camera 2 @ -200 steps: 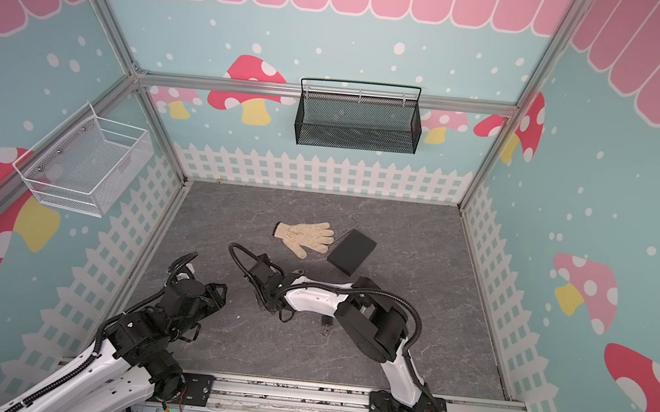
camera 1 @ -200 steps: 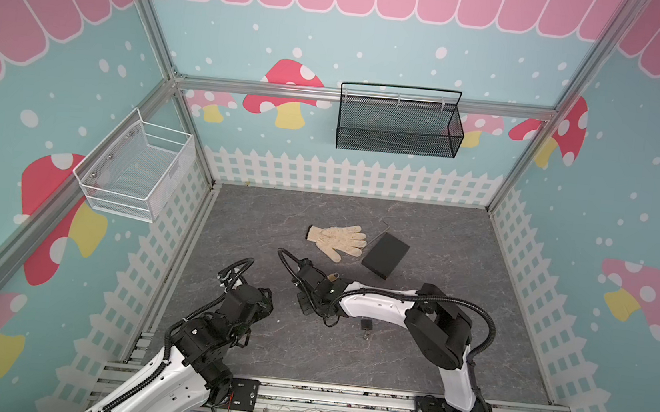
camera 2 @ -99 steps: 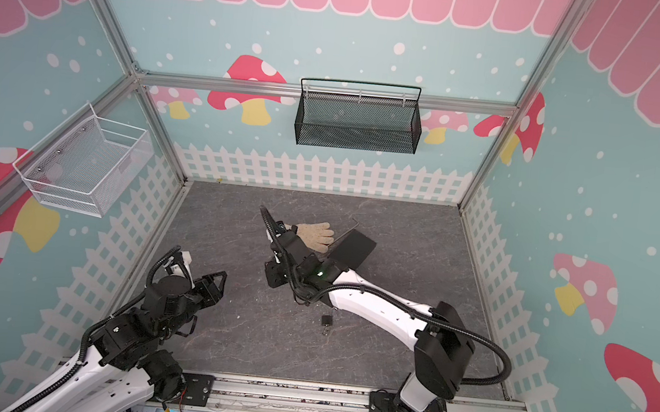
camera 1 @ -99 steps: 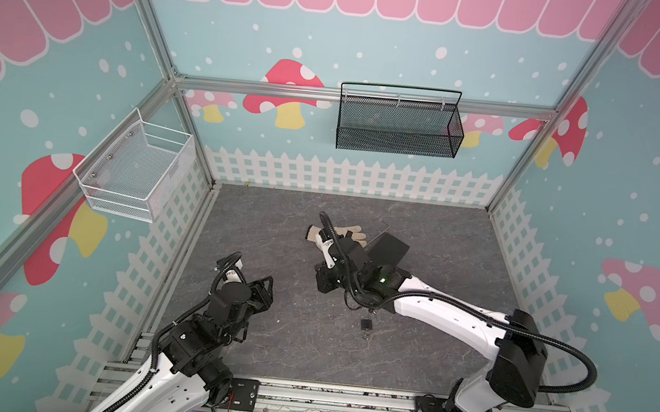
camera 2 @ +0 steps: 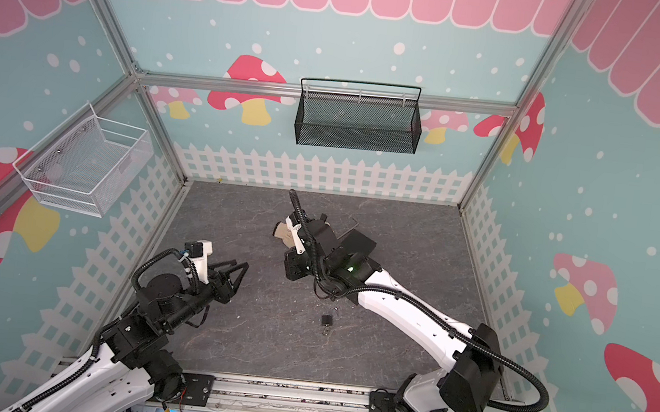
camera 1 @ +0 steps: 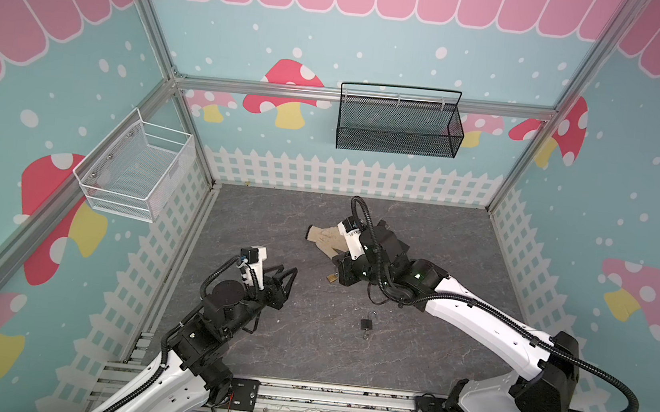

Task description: Unlock with the key

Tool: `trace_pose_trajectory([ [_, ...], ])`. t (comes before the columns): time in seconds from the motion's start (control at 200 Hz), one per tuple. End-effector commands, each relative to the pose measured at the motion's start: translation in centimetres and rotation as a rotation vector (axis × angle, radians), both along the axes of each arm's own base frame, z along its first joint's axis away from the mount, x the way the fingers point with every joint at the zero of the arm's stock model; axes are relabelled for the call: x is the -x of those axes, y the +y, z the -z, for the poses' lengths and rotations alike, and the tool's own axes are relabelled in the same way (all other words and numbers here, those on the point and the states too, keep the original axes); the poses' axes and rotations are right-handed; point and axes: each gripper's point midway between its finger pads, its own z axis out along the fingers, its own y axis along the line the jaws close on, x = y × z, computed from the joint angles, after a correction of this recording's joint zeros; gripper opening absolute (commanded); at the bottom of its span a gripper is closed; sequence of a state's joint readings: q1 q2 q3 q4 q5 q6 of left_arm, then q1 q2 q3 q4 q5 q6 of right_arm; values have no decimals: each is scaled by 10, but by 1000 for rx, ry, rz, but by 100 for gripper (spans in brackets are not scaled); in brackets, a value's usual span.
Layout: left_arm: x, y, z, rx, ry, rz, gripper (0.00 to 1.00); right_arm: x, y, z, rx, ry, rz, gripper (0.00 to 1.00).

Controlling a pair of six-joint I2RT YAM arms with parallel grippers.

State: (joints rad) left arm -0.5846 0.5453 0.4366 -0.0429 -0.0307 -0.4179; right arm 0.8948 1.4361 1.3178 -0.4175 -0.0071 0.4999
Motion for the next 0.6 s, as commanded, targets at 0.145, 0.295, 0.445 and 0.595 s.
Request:
trace_pose_trajectory([
  [0.145,-7,-24,-27,139,-10,84,46,7,-4,-35,-35,-75,-69,0],
  [0.295,-26,-22,-24,538,266,-68,47,6,3,-45,-86,-134,-100,0],
  [0.445,-32,-32,-24,778,416,-122,49,5,14,-56,-165,-202,-139,0],
  [0.595,-37,-33,-22,926,496,-172,49,6,22,-64,-252,-262,-162,0],
])
